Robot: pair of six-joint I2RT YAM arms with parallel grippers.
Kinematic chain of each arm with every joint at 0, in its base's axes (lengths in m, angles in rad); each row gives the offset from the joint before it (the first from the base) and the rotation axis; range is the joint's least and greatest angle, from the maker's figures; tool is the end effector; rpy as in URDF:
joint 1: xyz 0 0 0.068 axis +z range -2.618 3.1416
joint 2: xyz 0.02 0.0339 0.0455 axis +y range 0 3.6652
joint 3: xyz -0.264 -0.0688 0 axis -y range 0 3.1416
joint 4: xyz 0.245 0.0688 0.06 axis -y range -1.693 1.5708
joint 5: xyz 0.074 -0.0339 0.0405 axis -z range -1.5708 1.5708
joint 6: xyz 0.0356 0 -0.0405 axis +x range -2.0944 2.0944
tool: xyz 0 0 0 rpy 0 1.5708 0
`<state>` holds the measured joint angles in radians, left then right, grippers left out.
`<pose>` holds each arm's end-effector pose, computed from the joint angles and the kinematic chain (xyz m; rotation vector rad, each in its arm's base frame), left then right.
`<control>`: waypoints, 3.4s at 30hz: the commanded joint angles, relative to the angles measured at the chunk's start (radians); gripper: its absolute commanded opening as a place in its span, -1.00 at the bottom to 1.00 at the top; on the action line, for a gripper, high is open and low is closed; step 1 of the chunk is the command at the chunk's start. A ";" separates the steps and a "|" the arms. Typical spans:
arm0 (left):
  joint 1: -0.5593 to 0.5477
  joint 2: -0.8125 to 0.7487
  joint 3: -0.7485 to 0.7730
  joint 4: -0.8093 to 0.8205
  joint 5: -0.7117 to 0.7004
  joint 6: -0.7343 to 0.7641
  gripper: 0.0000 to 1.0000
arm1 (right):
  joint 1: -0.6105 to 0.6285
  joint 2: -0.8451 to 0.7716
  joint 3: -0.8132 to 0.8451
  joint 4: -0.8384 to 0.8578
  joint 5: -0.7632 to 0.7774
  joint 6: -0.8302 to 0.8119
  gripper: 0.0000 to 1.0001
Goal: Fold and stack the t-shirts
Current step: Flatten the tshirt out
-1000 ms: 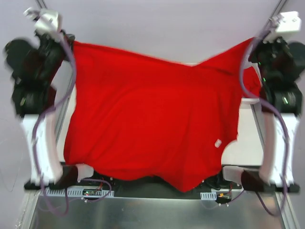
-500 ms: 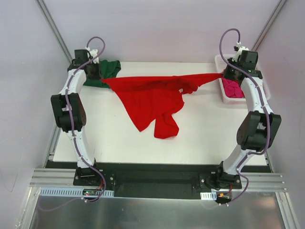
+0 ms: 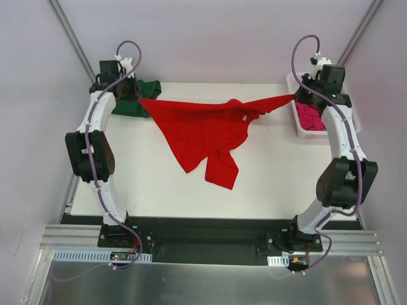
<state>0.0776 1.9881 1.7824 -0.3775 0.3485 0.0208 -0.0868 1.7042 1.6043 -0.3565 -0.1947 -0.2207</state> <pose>0.4683 0.0242 0.3044 0.1407 2.1265 -0.3169 0.4017 -0.0280 0.3624 -0.2570 2.0015 0.0022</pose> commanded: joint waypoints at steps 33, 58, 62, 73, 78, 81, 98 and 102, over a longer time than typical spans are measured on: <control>0.002 -0.293 0.267 -0.103 -0.045 0.122 -1.00 | -0.018 -0.234 0.143 0.065 -0.063 0.040 -0.99; -0.160 0.245 0.189 0.011 -0.313 0.136 -1.00 | 0.084 0.097 -0.023 0.148 0.001 -0.002 -0.99; -0.160 0.245 0.235 0.038 -0.342 0.148 -1.00 | 0.104 0.155 0.043 0.140 0.066 0.004 -0.99; -0.162 0.310 0.353 0.107 -0.424 0.163 -1.00 | 0.125 0.310 0.140 0.159 0.311 0.014 -0.98; -0.162 0.336 0.356 0.127 -0.430 0.165 -1.00 | 0.136 0.342 0.157 0.192 0.405 -0.011 -0.99; -0.164 0.348 0.357 0.140 -0.437 0.166 -1.00 | 0.140 0.364 0.169 0.212 0.466 -0.031 -0.99; -0.171 0.388 0.356 0.184 -0.444 0.196 -1.00 | 0.156 0.477 0.224 0.457 0.399 -0.172 -0.98; -0.174 0.391 0.354 0.196 -0.450 0.202 -1.00 | 0.163 0.520 0.269 0.495 0.399 -0.215 -0.99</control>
<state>-0.0864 2.3753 2.1056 -0.2291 -0.0689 0.2005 0.0650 2.2009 1.7889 0.0246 0.2203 -0.3710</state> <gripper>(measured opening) 0.008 0.013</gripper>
